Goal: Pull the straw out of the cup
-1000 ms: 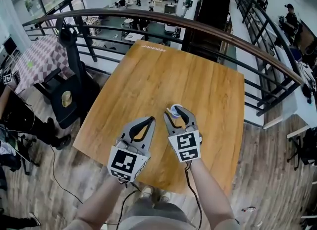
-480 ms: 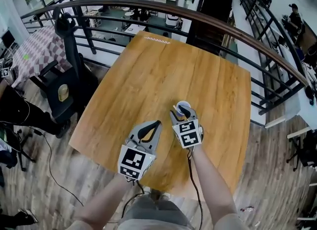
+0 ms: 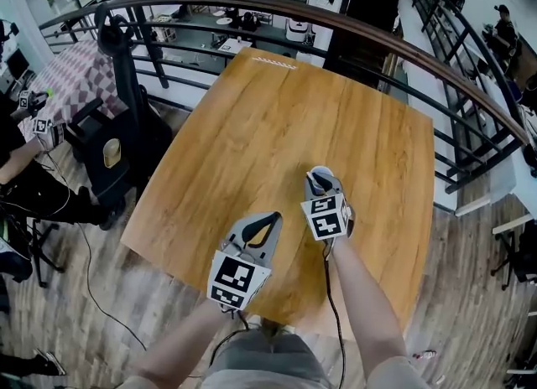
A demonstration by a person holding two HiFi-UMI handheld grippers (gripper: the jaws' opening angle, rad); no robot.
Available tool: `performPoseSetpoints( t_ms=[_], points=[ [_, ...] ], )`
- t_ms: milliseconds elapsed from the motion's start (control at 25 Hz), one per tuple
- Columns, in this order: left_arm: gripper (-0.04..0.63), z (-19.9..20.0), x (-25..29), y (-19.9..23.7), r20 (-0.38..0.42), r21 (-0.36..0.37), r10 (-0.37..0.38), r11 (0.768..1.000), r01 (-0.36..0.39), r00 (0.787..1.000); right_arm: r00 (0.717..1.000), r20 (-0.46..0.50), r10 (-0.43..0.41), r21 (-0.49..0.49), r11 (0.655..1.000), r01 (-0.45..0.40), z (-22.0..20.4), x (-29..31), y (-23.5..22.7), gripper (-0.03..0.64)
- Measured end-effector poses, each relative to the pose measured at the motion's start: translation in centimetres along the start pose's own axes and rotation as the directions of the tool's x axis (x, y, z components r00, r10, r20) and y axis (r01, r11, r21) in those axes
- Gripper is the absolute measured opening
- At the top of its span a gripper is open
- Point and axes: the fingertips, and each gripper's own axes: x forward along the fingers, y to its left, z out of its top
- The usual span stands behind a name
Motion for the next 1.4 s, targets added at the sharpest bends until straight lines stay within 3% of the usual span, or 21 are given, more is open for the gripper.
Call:
performPoseSetpoints(
  t_ms=[320,800,1240,1400],
  points=[
    [0.014,1.5,-1.9,-0.7,0.017,-0.007,0.004,1.0,-0.004,1.0,0.99,0.13,-0.048,0.118,0.993,0.032,4.2,-5.0,-1.7,0.051],
    [0.014,10.8,-6.6,-4.0,0.134,0.033,-0.027,0.999,0.023,0.991,0.944,0.329,-0.033,0.173,0.985,-0.026,11.6,-22.0,-2.3,0.051],
    [0.014,14.8,-10.7,-10.2,0.179,0.086,-0.105,0.992,0.091,0.978,0.893,0.444,-0.066,0.252,0.966,-0.054,11.1,-36.4,-0.6,0.051],
    [0.014,15.5,-12.8,-12.5,0.21,0.115,-0.168,0.982,0.146,0.963,0.893,0.446,-0.066,0.283,0.956,-0.071,9.4,-39.1,1.5,0.051]
  ],
)
